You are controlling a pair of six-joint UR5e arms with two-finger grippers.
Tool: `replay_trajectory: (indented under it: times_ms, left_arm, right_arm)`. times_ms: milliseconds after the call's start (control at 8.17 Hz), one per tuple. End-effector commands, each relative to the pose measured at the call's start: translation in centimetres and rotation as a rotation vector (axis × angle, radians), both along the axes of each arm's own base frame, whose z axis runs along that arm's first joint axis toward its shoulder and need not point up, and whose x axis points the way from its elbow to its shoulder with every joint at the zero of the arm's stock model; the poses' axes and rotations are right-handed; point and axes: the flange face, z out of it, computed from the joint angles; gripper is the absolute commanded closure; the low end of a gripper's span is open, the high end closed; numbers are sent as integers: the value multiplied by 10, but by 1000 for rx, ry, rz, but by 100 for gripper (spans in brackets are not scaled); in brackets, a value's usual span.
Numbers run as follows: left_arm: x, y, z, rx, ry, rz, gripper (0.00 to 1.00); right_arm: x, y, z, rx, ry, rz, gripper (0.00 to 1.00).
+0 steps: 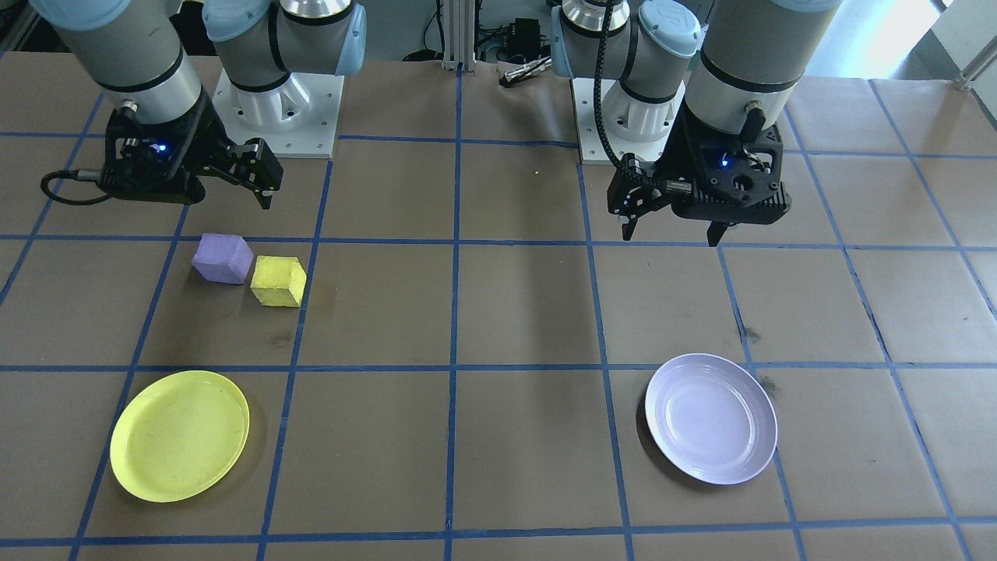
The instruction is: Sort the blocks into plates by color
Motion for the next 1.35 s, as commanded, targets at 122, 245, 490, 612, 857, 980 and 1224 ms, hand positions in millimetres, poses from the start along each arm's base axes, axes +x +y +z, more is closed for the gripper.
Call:
replay_trajectory:
  times_ms: [122, 245, 490, 612, 857, 980, 1224]
  left_arm:
    - [0, 0, -2, 3, 0, 0, 0]
    - [0, 0, -2, 3, 0, 0, 0]
    - [0, 0, -1, 2, 0, 0, 0]
    - [0, 0, -2, 3, 0, 0, 0]
    - [0, -1, -3, 6, -2, 0, 0]
    - [0, -1, -3, 6, -2, 0, 0]
    - [0, -2, -4, 6, -2, 0, 0]
  right_arm:
    - [-64, 17, -103, 33, 60, -90, 0]
    - [-68, 29, -129, 50, 79, -96, 1]
    - [-60, 40, -144, 62, 25, -121, 1]
    - [-58, 38, -145, 51, 1, -123, 1]
    - [-50, 26, -161, 18, -45, 1, 1]
    - [-49, 17, -171, -4, -46, 9, 2]
    - [-24, 12, -189, 12, -51, 78, 2]
